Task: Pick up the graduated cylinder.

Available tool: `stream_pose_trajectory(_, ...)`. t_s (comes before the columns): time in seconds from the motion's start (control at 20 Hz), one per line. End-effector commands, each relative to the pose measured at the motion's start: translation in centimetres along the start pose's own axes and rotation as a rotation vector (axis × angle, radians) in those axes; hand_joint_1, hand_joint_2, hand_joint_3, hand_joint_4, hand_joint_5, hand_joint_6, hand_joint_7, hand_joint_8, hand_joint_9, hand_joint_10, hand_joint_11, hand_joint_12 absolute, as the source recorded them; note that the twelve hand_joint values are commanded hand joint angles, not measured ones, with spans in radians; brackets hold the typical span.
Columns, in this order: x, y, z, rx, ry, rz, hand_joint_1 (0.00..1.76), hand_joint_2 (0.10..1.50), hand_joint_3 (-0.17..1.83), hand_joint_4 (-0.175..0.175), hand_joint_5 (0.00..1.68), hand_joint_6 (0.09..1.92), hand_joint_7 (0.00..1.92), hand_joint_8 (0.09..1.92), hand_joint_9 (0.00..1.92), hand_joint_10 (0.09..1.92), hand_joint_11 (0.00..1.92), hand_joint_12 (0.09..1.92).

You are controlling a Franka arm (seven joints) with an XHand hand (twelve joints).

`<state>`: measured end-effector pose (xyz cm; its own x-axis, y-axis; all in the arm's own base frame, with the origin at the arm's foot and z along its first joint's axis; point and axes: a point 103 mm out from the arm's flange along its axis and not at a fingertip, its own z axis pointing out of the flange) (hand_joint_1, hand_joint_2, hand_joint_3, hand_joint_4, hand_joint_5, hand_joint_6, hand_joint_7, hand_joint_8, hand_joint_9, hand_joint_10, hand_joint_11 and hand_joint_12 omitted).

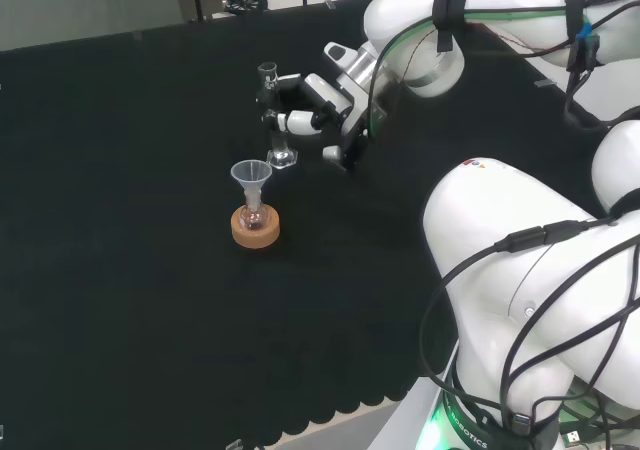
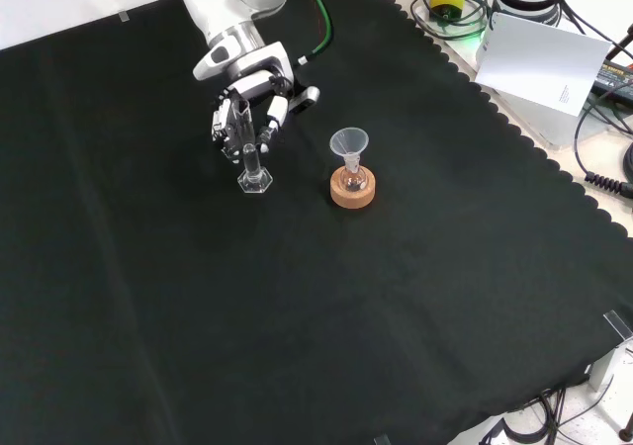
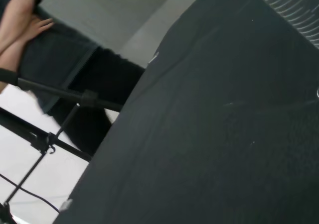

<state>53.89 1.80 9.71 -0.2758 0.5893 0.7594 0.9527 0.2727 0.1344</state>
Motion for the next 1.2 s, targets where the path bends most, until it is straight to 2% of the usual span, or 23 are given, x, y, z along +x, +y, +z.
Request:
stream_pose_trajectory(0.05, 0.7, -0.3, -2.9, 0.059, -0.109, -0.008, 1.1, 1.17, -0.04, -0.056, 0.9, 1.07, 1.05, 0.53, 1.27, 0.19, 0.9, 1.03)
stream_pose_trajectory(0.75, 3.7, -3.6, -7.6, 0.143, -0.262, 0.03, 1.1, 1.15, -0.01, -0.055, 0.93, 1.08, 1.08, 0.53, 1.31, 0.17, 0.91, 1.03)
stream_pose_trajectory(1.2, 6.6, -8.4, -8.7, 0.149, -0.33, 0.063, 1.1, 1.14, -0.01, -0.053, 0.94, 1.06, 1.09, 0.52, 1.32, 0.16, 0.93, 1.02)
